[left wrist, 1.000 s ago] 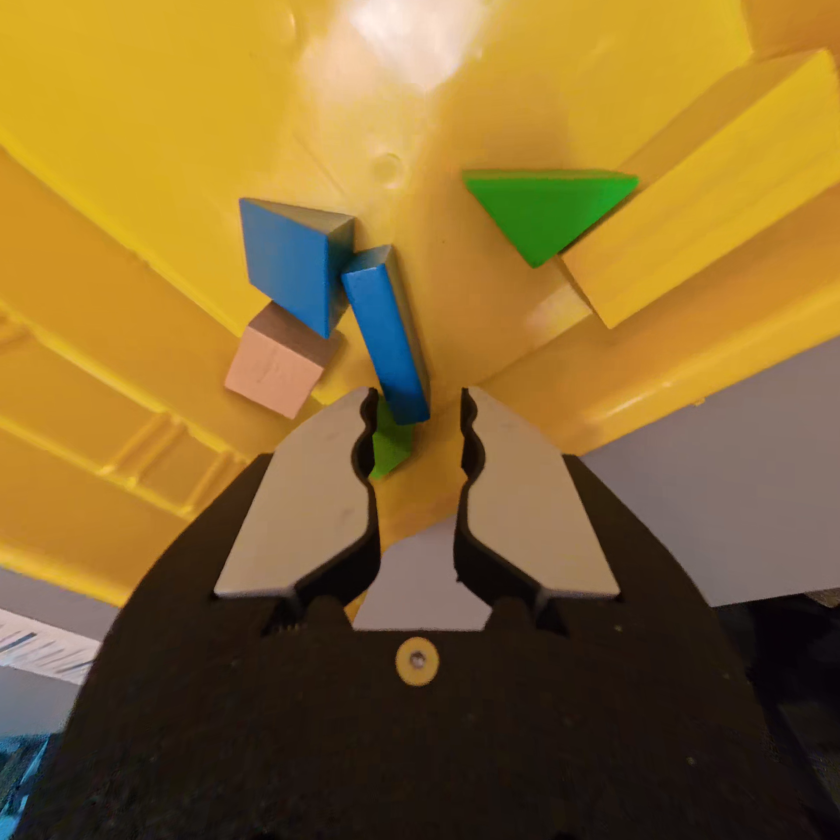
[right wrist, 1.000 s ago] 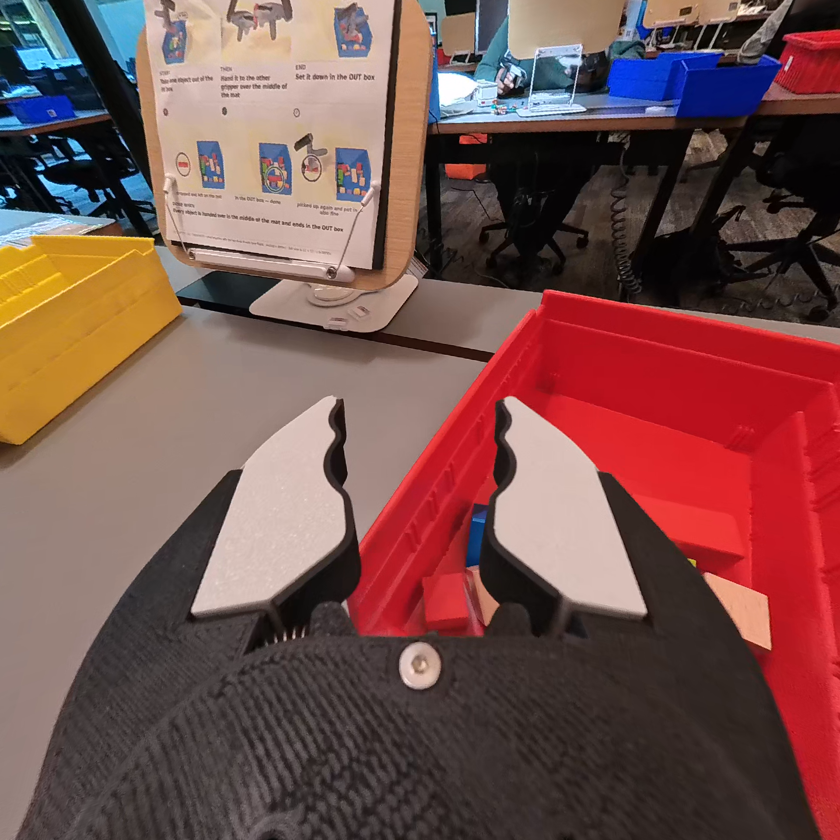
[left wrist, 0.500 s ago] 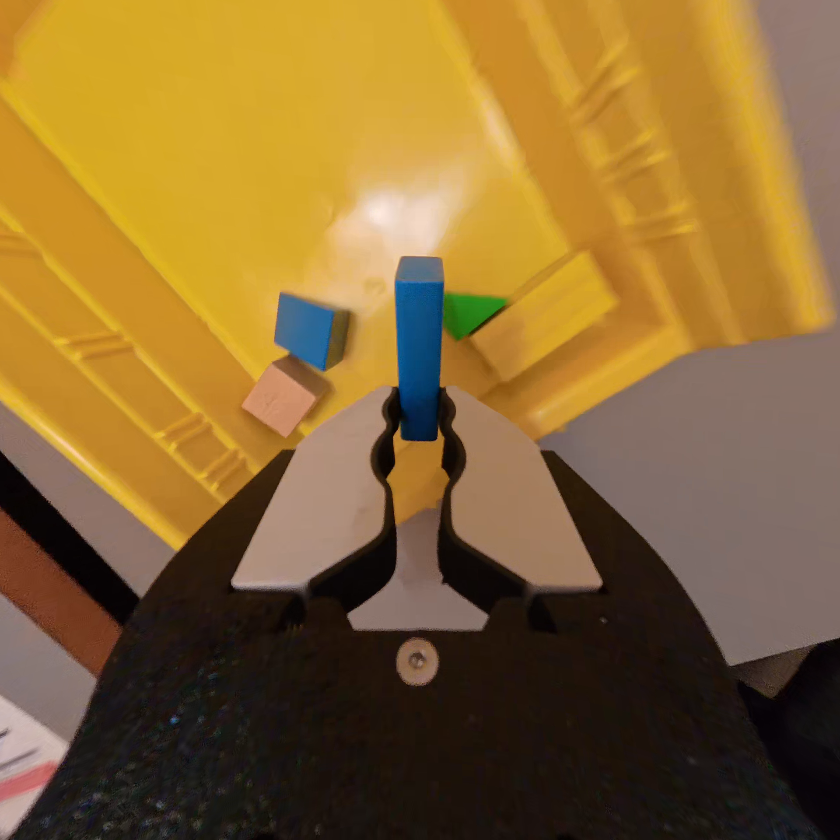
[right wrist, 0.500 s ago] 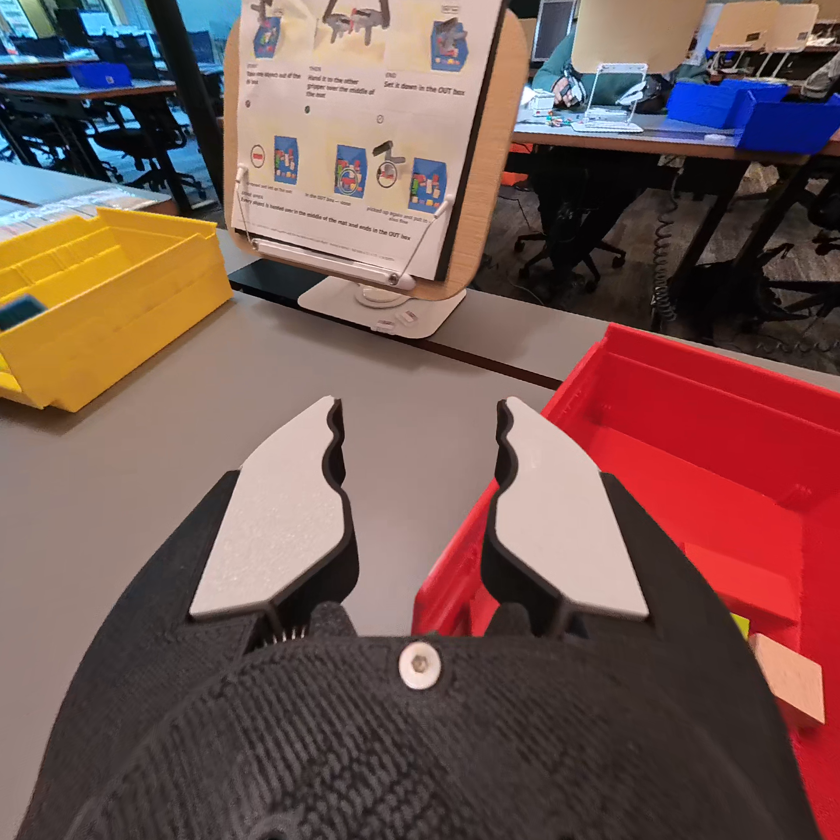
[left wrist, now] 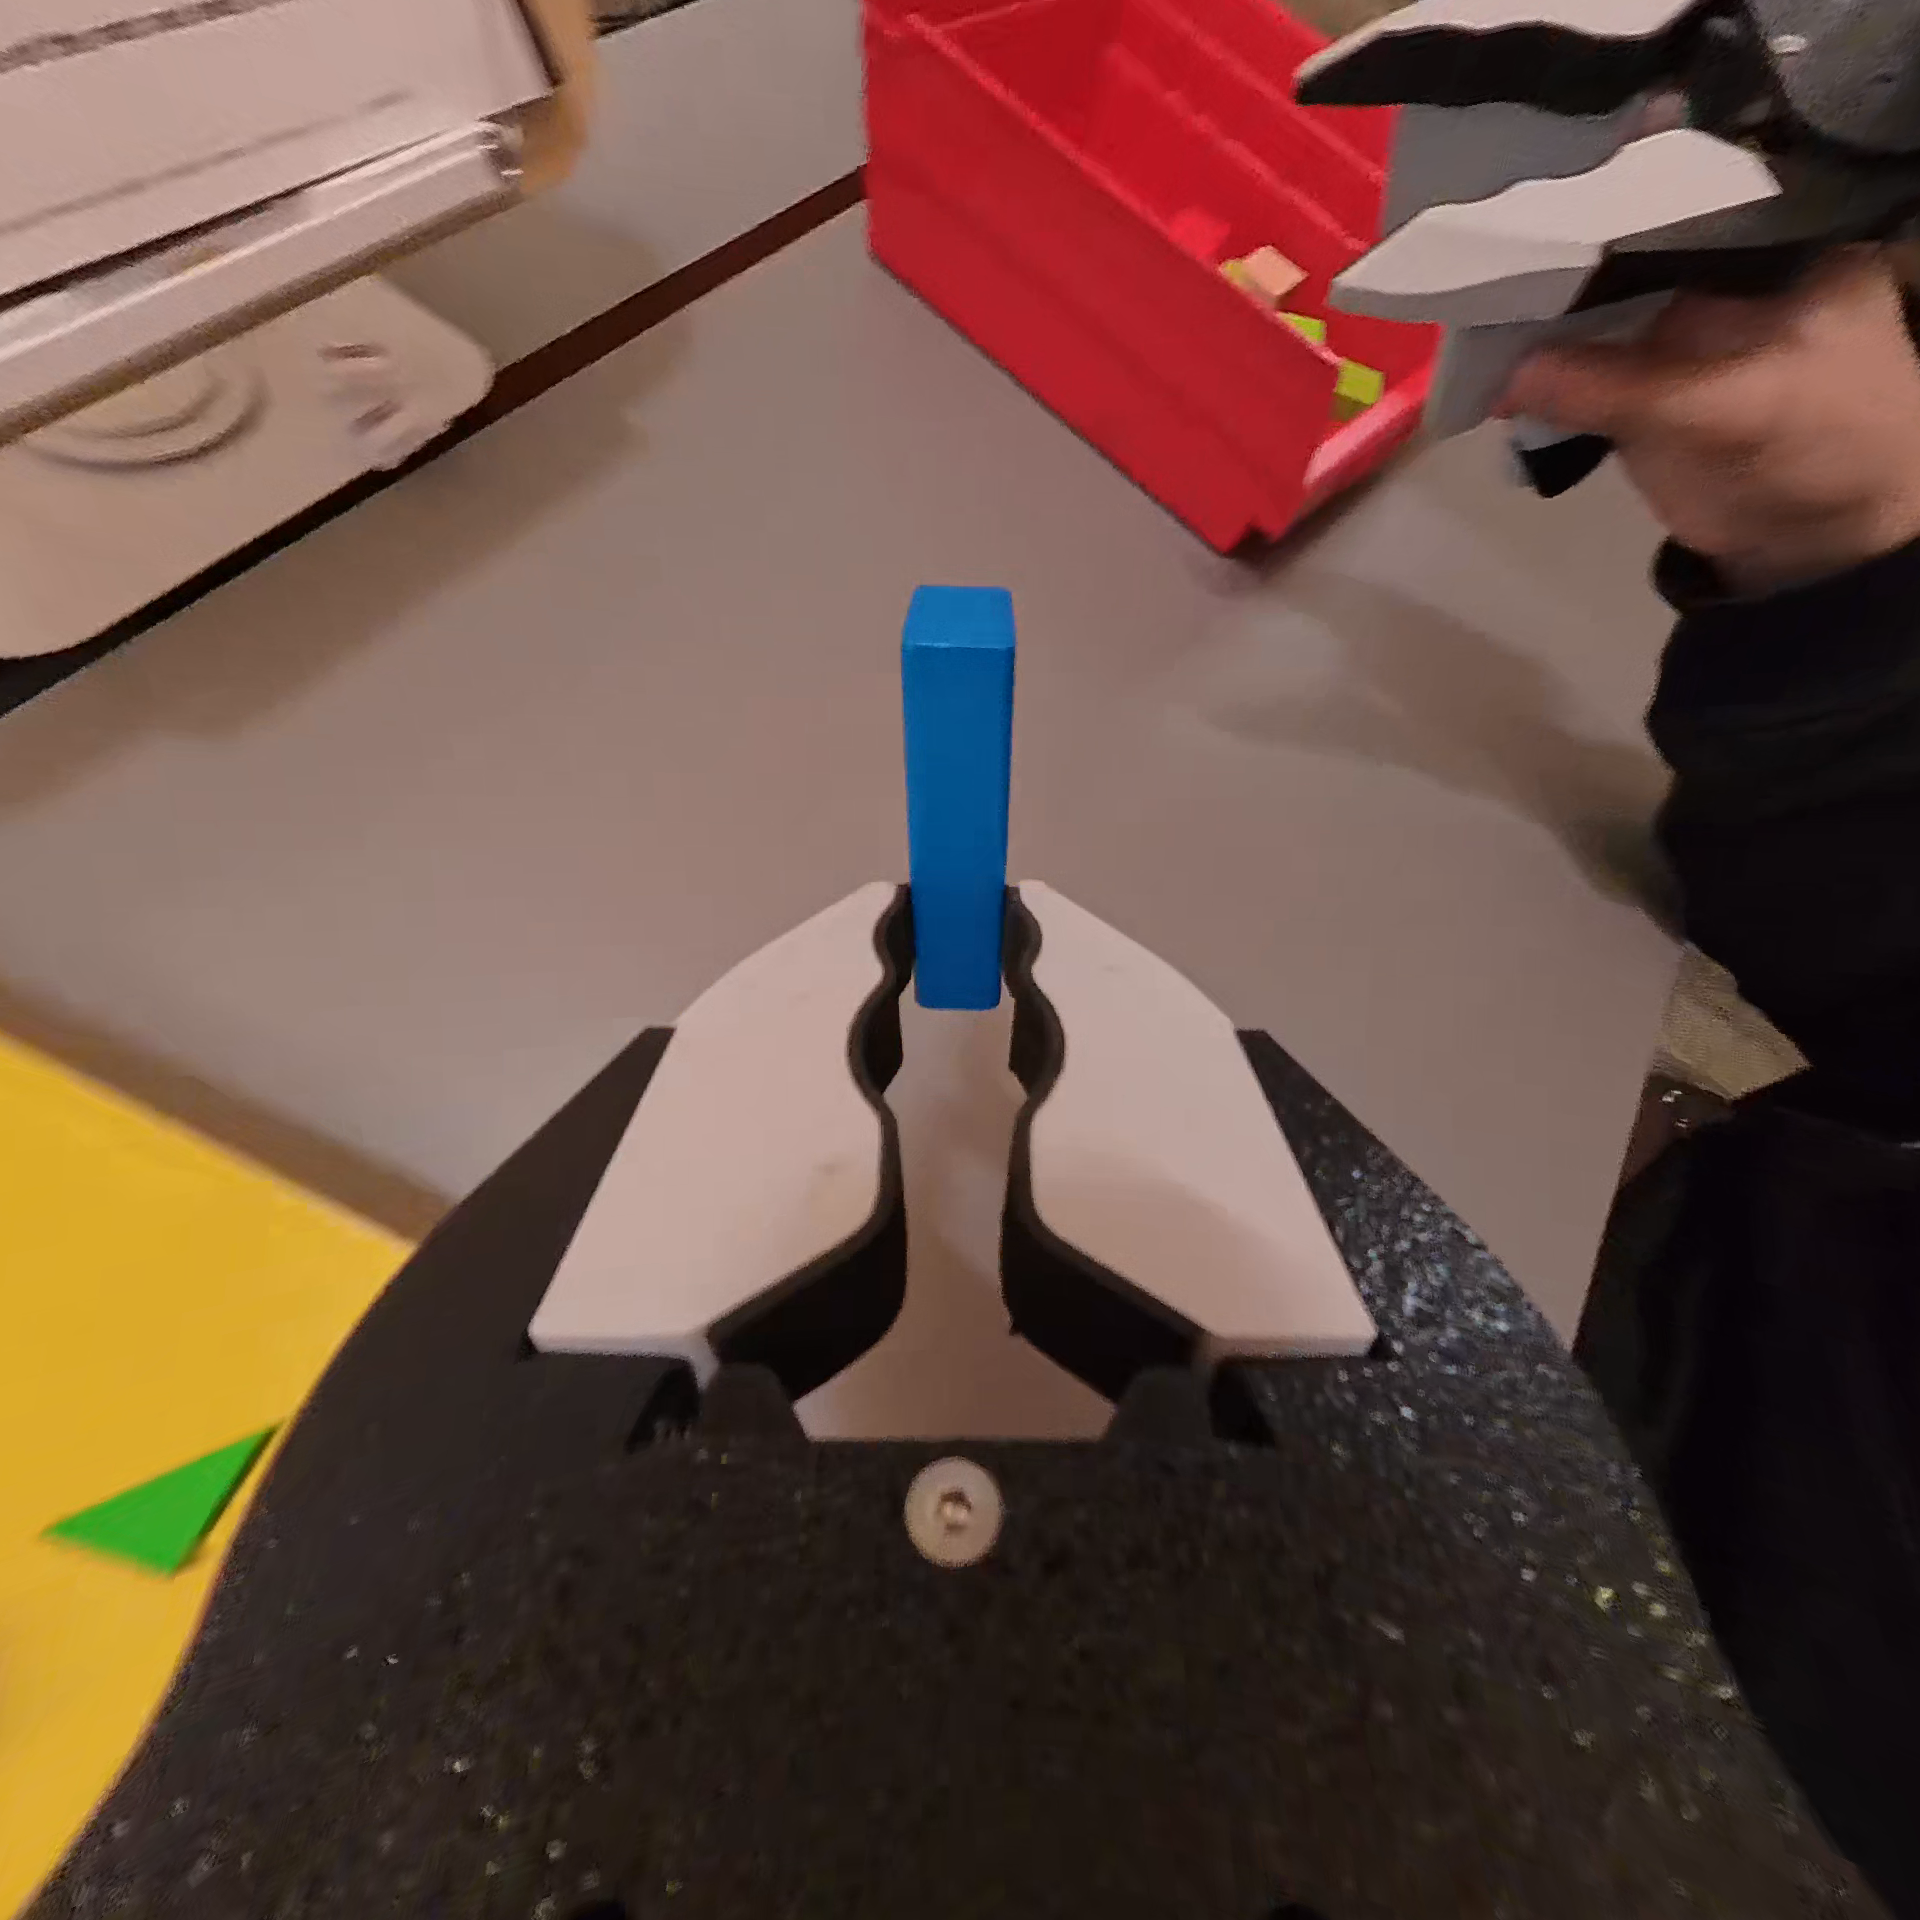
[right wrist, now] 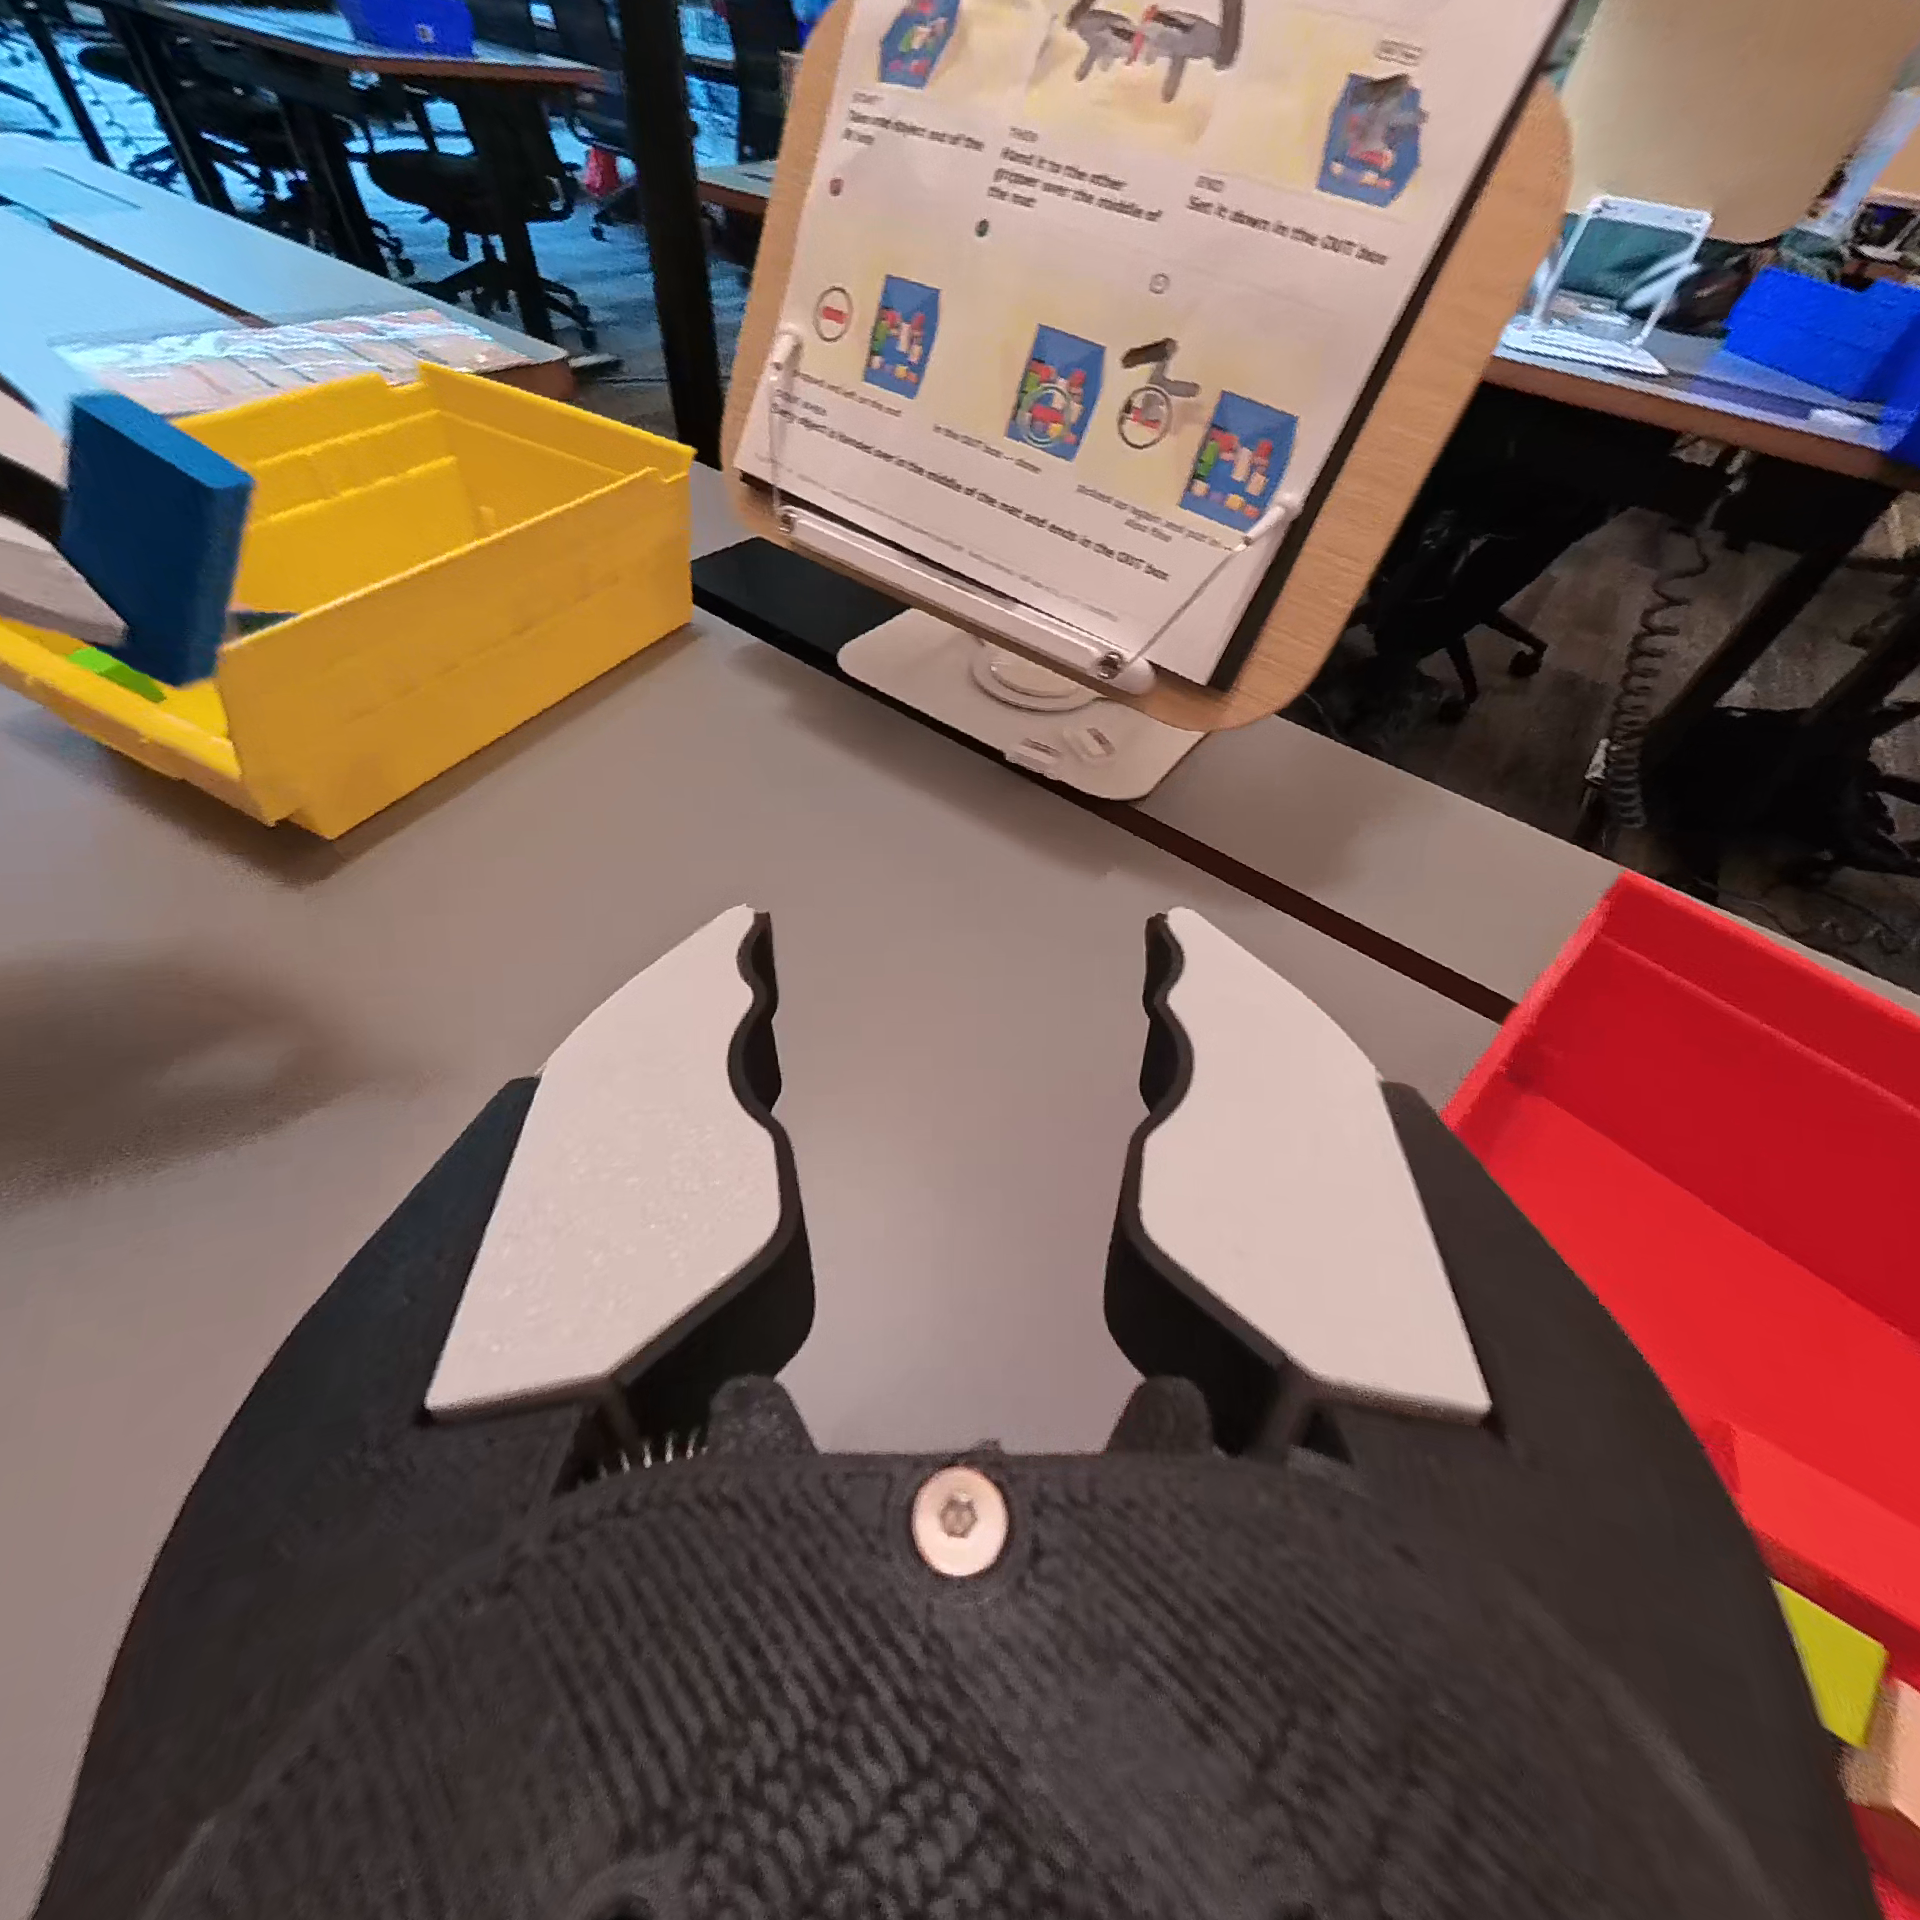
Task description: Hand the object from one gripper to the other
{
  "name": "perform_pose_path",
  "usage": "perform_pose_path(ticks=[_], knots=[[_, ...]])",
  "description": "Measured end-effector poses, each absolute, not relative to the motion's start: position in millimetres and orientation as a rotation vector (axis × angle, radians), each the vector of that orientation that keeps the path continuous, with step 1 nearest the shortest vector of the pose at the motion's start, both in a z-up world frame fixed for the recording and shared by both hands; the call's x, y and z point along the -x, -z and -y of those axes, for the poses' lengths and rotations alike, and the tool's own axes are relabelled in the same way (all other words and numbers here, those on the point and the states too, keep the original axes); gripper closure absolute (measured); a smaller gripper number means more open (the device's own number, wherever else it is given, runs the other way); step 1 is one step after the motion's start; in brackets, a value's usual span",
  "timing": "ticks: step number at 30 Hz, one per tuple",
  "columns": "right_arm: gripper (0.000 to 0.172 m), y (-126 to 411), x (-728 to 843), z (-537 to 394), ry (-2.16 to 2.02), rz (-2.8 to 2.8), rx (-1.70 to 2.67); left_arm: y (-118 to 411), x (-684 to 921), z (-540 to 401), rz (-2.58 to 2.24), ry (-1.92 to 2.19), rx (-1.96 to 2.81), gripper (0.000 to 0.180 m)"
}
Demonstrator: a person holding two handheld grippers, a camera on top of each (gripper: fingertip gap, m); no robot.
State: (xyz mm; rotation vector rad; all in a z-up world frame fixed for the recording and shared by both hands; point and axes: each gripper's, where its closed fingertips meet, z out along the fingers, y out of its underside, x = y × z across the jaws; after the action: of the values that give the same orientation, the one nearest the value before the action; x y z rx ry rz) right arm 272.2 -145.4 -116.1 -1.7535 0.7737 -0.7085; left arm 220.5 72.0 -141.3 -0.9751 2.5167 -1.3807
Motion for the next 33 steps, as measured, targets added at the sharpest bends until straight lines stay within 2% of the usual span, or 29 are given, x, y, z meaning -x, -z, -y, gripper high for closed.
perform_pose_path(ticks=[1, 5, 14, 17, 18, 21, 26, 28, 33], knots=[[0.103, 116, -270, 140, 0.696, -0.759, 1.758, 143, -217, -62, -2.527, 1.413, 0.950, 0.165], [0.102, 112, -258, 117, 0.619, -0.686, 1.754, 142, -202, -30, -2.532, 1.550, 0.840, 0.165], [0.103, 89, -175, 33, 0.027, -0.239, 1.623, 127, -166, 13, -2.470, 1.794, 0.597, 0.165], [0.112, 92, -161, 20, -0.032, -0.175, 1.633, 131, -158, 21, -2.489, 1.811, 0.561, 0.165], [0.116, 93, -159, 17, -0.042, -0.165, 1.638, 132, -155, 24, -2.493, 1.817, 0.545, 0.165], [0.148, 98, -156, 12, -0.034, -0.131, 1.653, 134, -149, 29, -2.498, 1.826, 0.507, 0.165], [0.155, 99, -154, 10, -0.065, -0.144, 1.648, 134, -154, 27, -2.414, 1.834, 0.561, 0.161], [0.155, 98, -166, 15, 0.005, -0.194, 1.647, 136, -164, 21, -2.354, 1.798, 0.629, 0.150], [0.155, 94, -227, 90, 0.337, -0.477, 1.649, 150, -165, 11, -2.354, 1.755, 0.696, 0.148]])
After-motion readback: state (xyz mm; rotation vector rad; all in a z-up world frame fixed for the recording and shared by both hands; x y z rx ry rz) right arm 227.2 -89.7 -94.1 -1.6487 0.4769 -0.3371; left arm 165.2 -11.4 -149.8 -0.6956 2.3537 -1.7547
